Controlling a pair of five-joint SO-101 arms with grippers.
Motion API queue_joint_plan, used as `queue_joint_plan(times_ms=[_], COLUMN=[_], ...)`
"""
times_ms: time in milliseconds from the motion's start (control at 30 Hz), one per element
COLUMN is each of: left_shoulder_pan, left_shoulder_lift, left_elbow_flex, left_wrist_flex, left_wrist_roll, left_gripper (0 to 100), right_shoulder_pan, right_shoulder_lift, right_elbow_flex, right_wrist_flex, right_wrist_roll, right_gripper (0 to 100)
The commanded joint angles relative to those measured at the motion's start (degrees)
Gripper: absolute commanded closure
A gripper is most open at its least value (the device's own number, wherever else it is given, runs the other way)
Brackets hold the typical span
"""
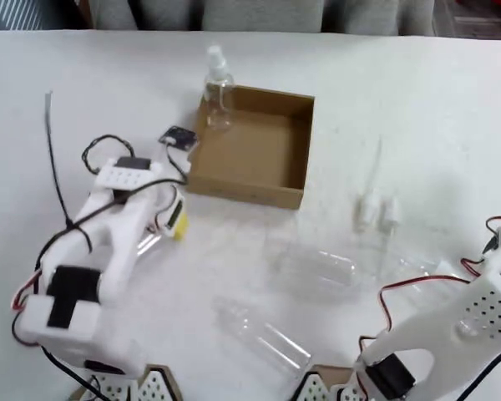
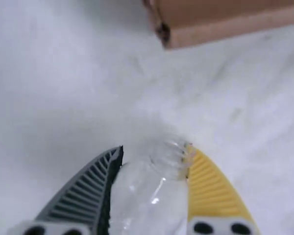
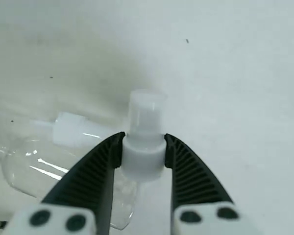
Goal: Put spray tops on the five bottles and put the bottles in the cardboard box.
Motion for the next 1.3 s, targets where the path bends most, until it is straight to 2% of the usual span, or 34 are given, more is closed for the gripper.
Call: queue_joint_plan(times_ms=[0, 200, 333, 567, 733, 833, 1067, 1167, 1267], left_shoulder_pan=[0.1, 0.7, 0.2, 0.1, -2.2, -2.5, -2.7, -2.2, -2.2], left_shoulder_lift=[-10.1, -19.7, -20.9, -21.0, -21.3, -21.3, -21.4, -21.4, -21.4], left_elbow_flex=[0.4, 10.4, 15.4, 20.7, 20.5, 20.5, 20.5, 19.8, 14.8], left_wrist_flex=[-1.5, -11.1, -19.4, -21.1, -21.2, -21.1, -20.7, -20.4, -13.0], left_wrist_roll=[6.2, 12.9, 25.4, 33.1, 34.3, 31.3, 11.4, 5.9, 2.4], left_gripper=[98, 98, 97, 76, 67, 65, 69, 75, 77], right_shoulder_pan=[-1.2, -1.3, -1.3, -1.1, -0.9, -0.7, -0.7, -0.7, -0.7], right_shoulder_lift=[-7.3, -12.8, -13.0, -13.0, -13.0, -13.0, -12.9, -12.9, -12.9], right_elbow_flex=[-0.4, 3.8, 3.9, 6.2, 6.6, 6.6, 6.6, 6.6, 6.6], right_wrist_flex=[1.8, 1.5, 1.4, 0.5, 0.1, 0.1, 0.0, 0.0, 0.0], right_wrist_roll=[0.1, 0.2, 0.2, 0.6, 0.6, 0.6, 0.6, 0.6, 0.6], right_gripper=[98.2, 98.2, 98.2, 98.2, 98.2, 98.2, 98.2, 98.2, 98.2])
